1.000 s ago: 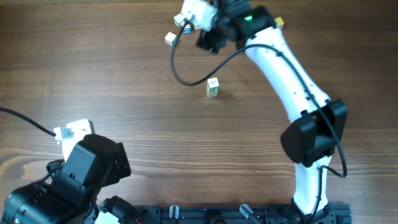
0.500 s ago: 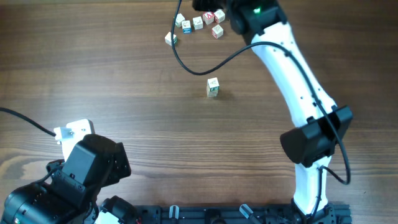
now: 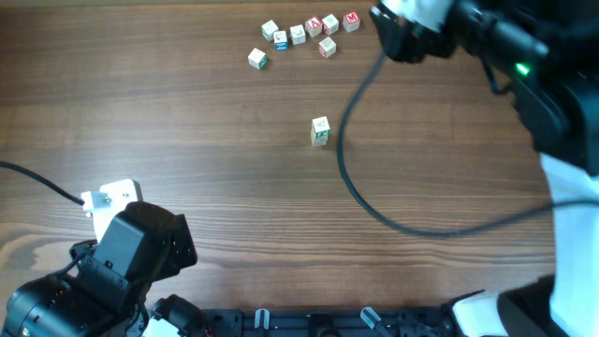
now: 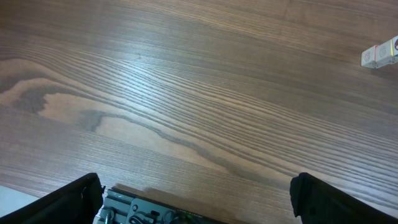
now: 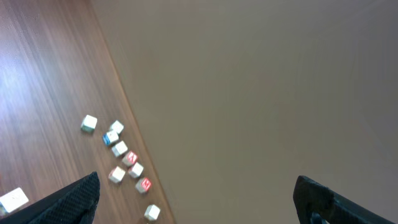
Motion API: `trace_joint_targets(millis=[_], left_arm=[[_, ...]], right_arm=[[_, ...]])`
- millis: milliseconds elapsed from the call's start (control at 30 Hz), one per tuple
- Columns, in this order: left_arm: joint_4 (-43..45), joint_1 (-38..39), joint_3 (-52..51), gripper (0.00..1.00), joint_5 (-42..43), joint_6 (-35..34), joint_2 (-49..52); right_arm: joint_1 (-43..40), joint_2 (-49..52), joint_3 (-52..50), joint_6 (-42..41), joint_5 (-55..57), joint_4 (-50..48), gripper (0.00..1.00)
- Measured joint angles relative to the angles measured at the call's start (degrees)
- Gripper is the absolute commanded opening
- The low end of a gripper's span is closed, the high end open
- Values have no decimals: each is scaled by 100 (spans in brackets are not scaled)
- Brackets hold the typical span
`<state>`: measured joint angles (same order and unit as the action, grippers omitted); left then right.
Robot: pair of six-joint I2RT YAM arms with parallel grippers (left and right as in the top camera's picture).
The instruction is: Form a tower
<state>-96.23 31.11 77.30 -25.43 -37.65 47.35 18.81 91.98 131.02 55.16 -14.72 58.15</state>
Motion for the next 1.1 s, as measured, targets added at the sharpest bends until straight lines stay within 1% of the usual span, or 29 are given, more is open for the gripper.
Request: trace_joint_targets(millis=[67, 133, 200, 233, 267, 367, 433, 467, 567, 700, 767, 933, 1100], left_arm=[[0, 0, 0, 100, 2, 0, 0], [0, 0, 0, 100, 0, 0, 0], [0, 0, 0, 100, 0, 0, 0], [4, 0, 0, 100, 0, 0, 0], [2, 0, 0, 100, 2, 0, 0], [2, 0, 0, 100, 0, 0, 0], [2, 0, 0, 100, 2, 0, 0], [2, 0, 0, 100, 2, 0, 0], [4, 0, 0, 100, 0, 0, 0], [2, 0, 0, 100, 2, 0, 0], [0, 0, 0, 100, 2, 0, 0], [2, 0, 0, 100, 0, 0, 0], [0, 0, 0, 100, 2, 0, 0]], right_arm=[[-94, -63, -295, 2, -251, -173, 100], [-136, 162, -557, 2, -470, -221, 100], [-151, 699, -748, 4, -715, -208, 100], [-151, 769, -765, 4, -732, -208, 100], [-151, 1239, -883, 13, -846, -262, 100], [-151, 2048, -1029, 208, -946, -116, 99], [-151, 2334, -1064, 463, -975, 308, 99], [-151, 2422, -1073, 682, -962, 713, 99], [-92, 2448, -1078, 1187, -774, 1296, 99], [240, 2441, -1023, 1943, -535, 2203, 98], [439, 2441, -1021, 2275, -459, 2406, 98], [592, 2579, -997, 2669, -339, 2162, 99], [509, 3226, -975, 2889, -179, 1869, 100]])
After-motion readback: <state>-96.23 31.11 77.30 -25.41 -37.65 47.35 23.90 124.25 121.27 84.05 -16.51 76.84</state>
